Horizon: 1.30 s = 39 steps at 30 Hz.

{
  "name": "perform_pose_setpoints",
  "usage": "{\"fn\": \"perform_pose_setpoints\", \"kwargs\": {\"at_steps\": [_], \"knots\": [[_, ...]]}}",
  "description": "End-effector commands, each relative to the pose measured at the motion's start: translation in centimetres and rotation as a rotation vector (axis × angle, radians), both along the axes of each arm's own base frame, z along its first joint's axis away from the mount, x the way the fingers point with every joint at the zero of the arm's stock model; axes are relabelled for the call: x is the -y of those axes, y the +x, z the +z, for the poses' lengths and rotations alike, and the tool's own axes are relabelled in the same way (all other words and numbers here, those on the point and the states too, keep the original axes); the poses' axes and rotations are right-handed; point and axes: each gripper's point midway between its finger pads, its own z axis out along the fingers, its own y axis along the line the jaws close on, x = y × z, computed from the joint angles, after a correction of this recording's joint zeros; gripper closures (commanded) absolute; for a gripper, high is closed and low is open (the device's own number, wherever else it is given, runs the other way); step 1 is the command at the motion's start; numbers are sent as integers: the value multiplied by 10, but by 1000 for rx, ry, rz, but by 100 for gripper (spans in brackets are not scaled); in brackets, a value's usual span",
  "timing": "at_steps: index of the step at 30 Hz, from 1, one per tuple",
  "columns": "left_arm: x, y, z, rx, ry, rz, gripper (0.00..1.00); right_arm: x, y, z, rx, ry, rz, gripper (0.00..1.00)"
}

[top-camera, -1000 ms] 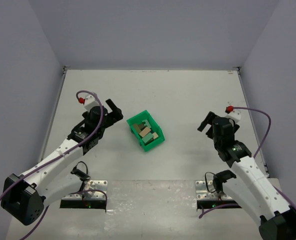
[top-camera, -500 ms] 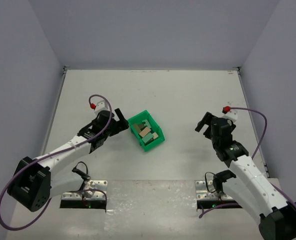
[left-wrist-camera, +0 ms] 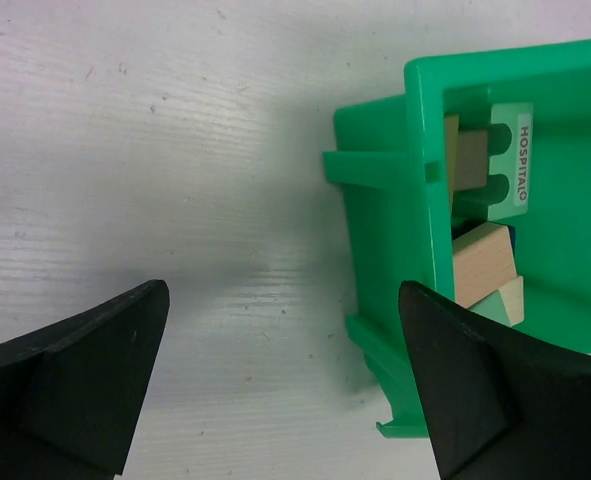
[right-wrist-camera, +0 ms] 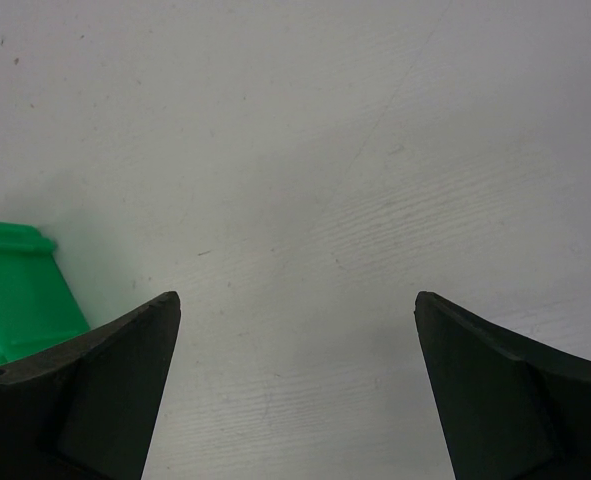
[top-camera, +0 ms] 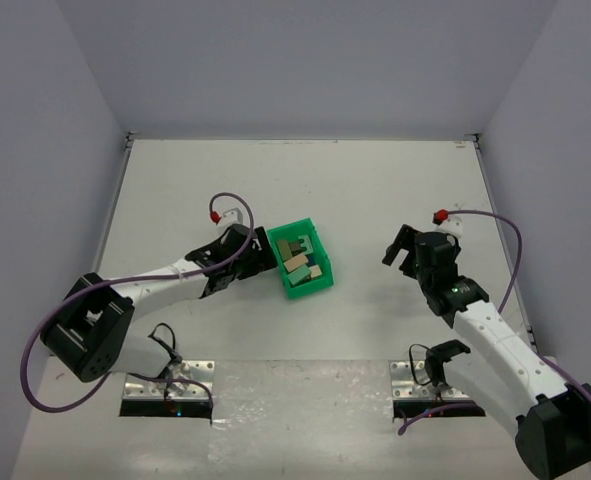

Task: Build the wood block tower

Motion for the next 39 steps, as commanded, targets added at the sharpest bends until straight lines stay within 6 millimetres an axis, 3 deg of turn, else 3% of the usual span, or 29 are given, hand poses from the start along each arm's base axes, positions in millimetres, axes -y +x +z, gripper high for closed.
{"fn": "perform_pose_setpoints", "kwargs": {"at_steps": [1, 6, 10, 14, 23, 24, 27, 33, 37, 39], "knots": [[12, 20, 44, 117, -76, 24, 2, -3, 6, 8, 41, 8, 9, 1], [23, 27, 73, 189, -91, -5, 1, -2, 6, 9, 44, 8, 7, 1], [28, 36, 73, 192, -74, -3, 1, -2, 6, 8, 42, 7, 9, 1], [35, 48, 60, 164, -48, -3, 5, -2, 6, 6, 34, 4, 10, 1], [51, 61, 26, 76, 3, -24, 38, -3, 5, 4, 24, -4, 19, 1], [53, 62, 25, 74, 10, -24, 48, -3, 5, 4, 22, -4, 19, 1], [53, 62, 26, 76, 32, -12, 62, -2, 6, 3, 21, -9, 15, 1], [47, 60, 33, 87, 58, 11, 76, -3, 6, 2, 11, -10, 19, 1], [43, 59, 38, 100, 71, 22, 97, -4, 7, 1, 7, -11, 23, 1], [39, 61, 42, 118, 88, 30, 100, -3, 6, 1, 4, -13, 23, 1]]}}
